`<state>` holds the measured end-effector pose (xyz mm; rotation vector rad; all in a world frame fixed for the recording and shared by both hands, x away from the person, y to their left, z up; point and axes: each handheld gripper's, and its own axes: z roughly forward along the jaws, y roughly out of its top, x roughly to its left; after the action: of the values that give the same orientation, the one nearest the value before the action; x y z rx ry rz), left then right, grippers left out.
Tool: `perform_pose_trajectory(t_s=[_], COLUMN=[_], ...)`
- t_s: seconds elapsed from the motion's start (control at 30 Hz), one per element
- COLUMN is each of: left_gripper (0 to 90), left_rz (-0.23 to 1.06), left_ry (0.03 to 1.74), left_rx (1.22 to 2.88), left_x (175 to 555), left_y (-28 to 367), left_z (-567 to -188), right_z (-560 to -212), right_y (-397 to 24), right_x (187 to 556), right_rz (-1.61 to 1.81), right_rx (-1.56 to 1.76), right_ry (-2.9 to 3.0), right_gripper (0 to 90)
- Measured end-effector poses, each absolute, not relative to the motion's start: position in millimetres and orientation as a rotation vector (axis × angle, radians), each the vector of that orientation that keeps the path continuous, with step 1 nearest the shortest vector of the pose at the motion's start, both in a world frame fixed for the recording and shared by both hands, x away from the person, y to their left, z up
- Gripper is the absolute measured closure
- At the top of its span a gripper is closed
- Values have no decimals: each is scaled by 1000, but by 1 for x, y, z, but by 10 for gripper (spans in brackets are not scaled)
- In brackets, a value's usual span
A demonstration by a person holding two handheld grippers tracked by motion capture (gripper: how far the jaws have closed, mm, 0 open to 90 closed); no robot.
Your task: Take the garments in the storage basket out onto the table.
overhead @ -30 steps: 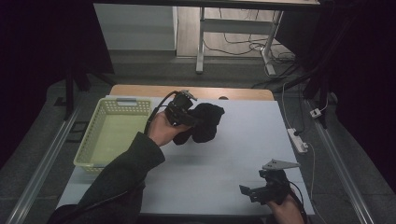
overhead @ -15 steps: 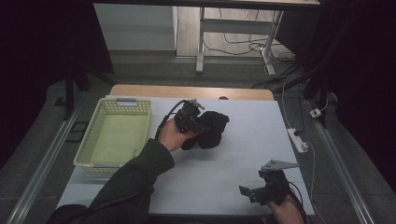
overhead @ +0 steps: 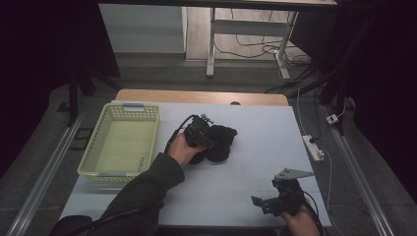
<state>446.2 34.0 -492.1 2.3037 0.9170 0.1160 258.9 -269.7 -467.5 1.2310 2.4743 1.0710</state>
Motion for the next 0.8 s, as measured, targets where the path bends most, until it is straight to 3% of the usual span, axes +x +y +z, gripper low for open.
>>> perform_pose_trajectory(t_s=[0.27, 0.8], left_gripper=[390, 150], left_rz=[112, 47], left_ry=[940, 955], left_rx=[2293, 2236], left_x=[448, 449], left_y=[38, 39], left_z=[-505, -510], right_z=[-468, -468], right_y=[-269, -269], right_x=[259, 259], right_rz=[1060, 1049], right_rx=[1232, 1236], right_ry=[2477, 2482], right_gripper=[0, 0])
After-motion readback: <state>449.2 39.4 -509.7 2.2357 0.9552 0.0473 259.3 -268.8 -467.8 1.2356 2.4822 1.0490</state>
